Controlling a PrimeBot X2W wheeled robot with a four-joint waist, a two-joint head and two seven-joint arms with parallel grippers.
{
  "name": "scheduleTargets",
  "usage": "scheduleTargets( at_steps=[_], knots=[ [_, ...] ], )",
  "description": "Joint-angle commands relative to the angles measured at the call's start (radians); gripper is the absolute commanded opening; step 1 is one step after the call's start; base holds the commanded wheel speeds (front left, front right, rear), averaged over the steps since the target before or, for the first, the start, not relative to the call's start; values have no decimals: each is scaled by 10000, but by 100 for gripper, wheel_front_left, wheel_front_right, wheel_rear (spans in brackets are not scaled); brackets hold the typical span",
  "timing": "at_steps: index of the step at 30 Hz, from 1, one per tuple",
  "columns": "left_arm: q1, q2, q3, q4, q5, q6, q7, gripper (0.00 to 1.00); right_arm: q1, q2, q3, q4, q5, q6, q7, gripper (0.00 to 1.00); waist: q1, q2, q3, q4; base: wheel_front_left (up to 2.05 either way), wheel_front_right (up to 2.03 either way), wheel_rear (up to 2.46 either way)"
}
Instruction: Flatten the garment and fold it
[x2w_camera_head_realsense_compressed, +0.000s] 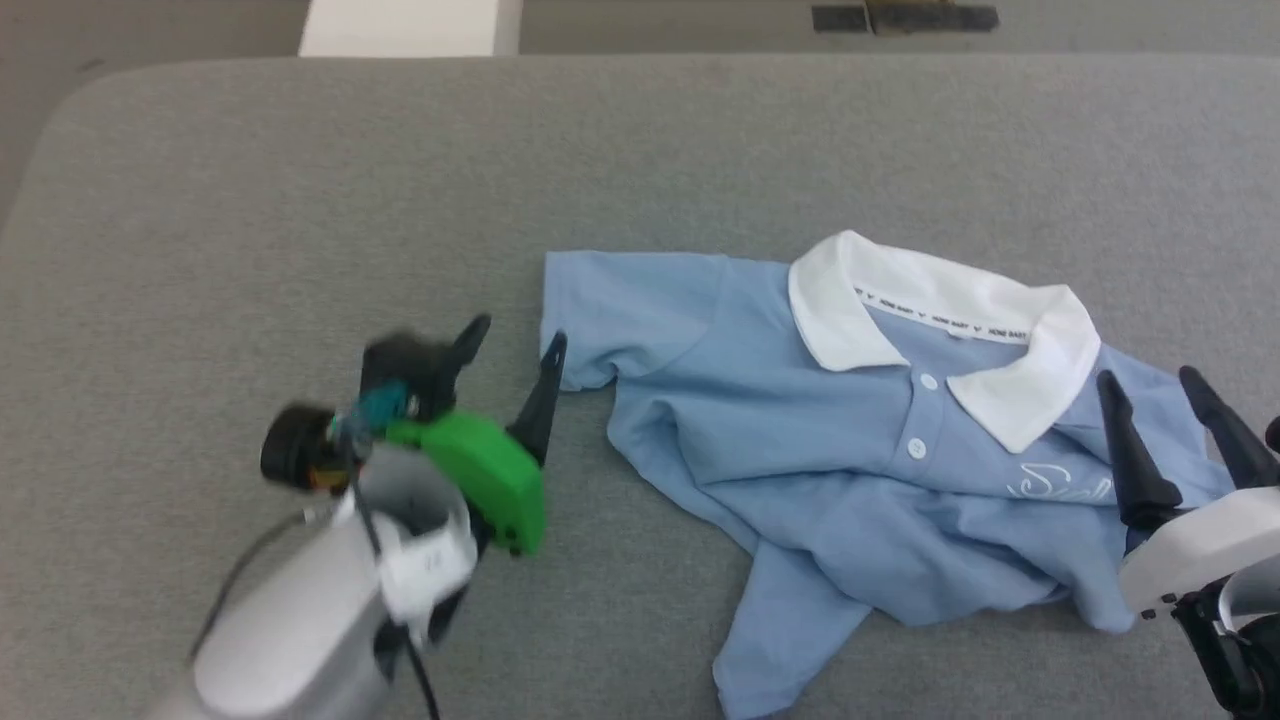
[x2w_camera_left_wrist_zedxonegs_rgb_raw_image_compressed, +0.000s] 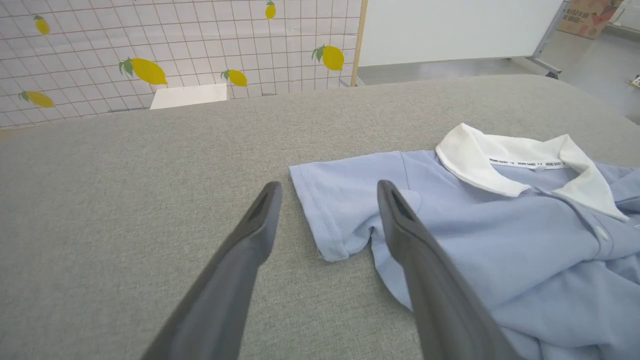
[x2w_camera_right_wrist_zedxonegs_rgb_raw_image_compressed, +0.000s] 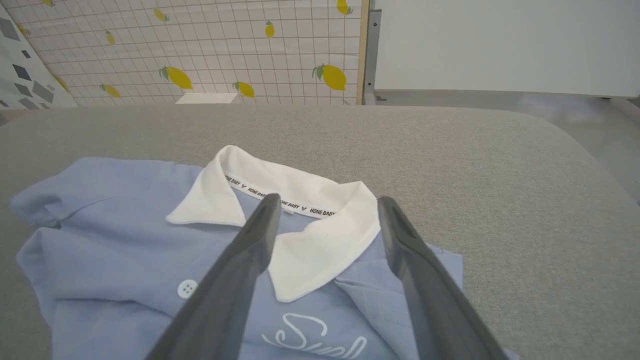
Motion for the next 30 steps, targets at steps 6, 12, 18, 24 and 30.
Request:
scheduleTargets(
  at_steps=[6, 12, 18, 24, 30],
  knots=[
    [-2154, 51, -298, 1315, -564, -416, 3039, 100, 160, 383, -71, -567, -269, -15, -1, 100, 0, 0, 1000, -832, 0, 0, 0],
    [-3693, 1, -374, 2879, -1020, -620, 5269, 100, 46, 593, 129, -778, -384, -15, -62, 100, 0, 0, 1459, -1349, 0, 0, 0],
    [-4434, -88, -342, 4029, -1475, -897, 6407, 100, -21, 776, 264, -790, -486, -15, -198, 100, 0, 0, 1804, -1691, 0, 0, 0],
    [-4583, -33, -552, 4714, -1724, -1064, 7400, 100, -49, 896, 319, -768, -583, -15, -374, 100, 0, 0, 2035, -1808, 0, 0, 0],
    [-4108, -47, -519, 4485, -2134, -1288, 7464, 0, -117, 964, 235, -757, -643, -15, -432, 100, 0, 0, 1974, -1624, 0, 0, 0]
  ],
)
